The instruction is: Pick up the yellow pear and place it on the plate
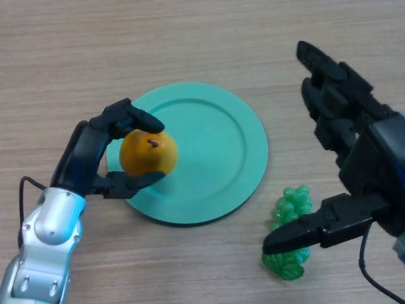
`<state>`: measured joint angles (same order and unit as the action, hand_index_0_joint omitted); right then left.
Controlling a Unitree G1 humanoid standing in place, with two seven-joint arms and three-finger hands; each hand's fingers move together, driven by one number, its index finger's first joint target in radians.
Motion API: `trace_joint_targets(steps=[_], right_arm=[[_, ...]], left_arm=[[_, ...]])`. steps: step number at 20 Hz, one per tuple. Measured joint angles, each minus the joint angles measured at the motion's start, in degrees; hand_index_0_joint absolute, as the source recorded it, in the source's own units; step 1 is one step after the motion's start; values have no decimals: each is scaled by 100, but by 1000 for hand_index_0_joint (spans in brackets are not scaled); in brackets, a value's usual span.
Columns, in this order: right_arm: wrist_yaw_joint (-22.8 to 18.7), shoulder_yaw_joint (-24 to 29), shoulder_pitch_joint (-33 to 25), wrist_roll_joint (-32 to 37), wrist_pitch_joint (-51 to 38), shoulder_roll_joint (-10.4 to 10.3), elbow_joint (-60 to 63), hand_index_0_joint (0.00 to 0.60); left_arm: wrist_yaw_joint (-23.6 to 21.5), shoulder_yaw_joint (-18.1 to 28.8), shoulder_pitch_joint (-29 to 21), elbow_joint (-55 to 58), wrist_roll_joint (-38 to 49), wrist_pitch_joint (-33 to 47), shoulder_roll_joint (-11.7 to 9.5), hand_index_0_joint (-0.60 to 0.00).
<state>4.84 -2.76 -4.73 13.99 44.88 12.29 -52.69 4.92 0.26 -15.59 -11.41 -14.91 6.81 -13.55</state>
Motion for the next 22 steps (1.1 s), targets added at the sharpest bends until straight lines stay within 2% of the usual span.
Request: trace_joint_targets(steps=[3, 6, 7, 8, 9, 10, 11, 13, 14, 18, 20, 22], right_arm=[[-3, 4, 149, 0, 0, 20, -96, 0], [-8, 87, 210, 12, 3, 20, -357, 0], [-25, 118, 197, 10, 4, 24, -392, 0], [-40, 123, 190, 10, 4, 27, -409, 0], [-40, 123, 191, 9, 3, 28, -409, 0], [-40, 115, 191, 7, 3, 28, -408, 0], [-40, 92, 196, 5, 3, 28, -408, 0], [-40, 58, 203, 6, 5, 28, -408, 0], [-41, 55, 200, 4, 5, 27, -408, 0], [-141, -200, 209, -24, 5, 19, -388, 0], [-146, -237, 163, -22, 67, 7, -373, 0], [-147, -239, 170, -17, 81, 3, -362, 0]], left_arm=[[-128, -207, -209, -509, -34, 414, 41, -600], [-111, -315, -280, -554, -5, 568, 221, -600], [-108, -315, -278, -540, 89, 504, 271, -500], [-108, -314, -279, -532, 99, 418, 280, -349], [-108, -314, -278, -531, 100, 357, 279, -251], [-113, -313, -277, -525, 100, 254, 272, -99], [-134, -312, -273, -517, 99, 183, 265, -18], [-269, -294, -186, -296, 278, -112, 261, 0], [-272, -285, -116, -115, 782, -156, 261, 0], [-272, -177, 113, 536, 952, -491, 173, 0], [-207, -126, 422, 1461, 1006, -1220, 140, 0], [-121, 66, 593, 2391, 1580, -1721, 73, 0]])
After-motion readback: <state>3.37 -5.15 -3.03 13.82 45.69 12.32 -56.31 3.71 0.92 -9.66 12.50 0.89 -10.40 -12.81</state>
